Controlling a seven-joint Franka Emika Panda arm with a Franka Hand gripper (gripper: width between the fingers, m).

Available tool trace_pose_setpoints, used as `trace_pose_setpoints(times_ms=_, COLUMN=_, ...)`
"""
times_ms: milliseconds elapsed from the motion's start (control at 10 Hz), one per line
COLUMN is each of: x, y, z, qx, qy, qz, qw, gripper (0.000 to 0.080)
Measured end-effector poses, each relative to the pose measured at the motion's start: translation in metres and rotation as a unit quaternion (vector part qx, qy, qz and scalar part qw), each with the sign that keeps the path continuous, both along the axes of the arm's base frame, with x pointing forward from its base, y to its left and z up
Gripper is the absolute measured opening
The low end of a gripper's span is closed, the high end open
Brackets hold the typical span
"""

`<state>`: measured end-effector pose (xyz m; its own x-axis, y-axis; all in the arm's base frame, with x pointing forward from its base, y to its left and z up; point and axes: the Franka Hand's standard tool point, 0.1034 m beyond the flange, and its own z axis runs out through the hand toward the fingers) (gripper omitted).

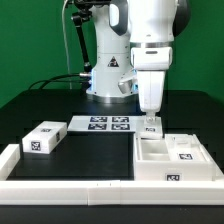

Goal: Assemble cabinet

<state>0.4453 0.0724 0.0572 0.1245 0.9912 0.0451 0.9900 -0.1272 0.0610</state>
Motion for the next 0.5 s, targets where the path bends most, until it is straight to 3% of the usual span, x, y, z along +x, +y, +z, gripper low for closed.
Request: trace_pose_setpoints(times_ms=500, x=0.0033, y=0.0021, z=0.0017, qx=0.008, qy=-0.019, qz=-0.003, qw=1.000, gripper=0.0068)
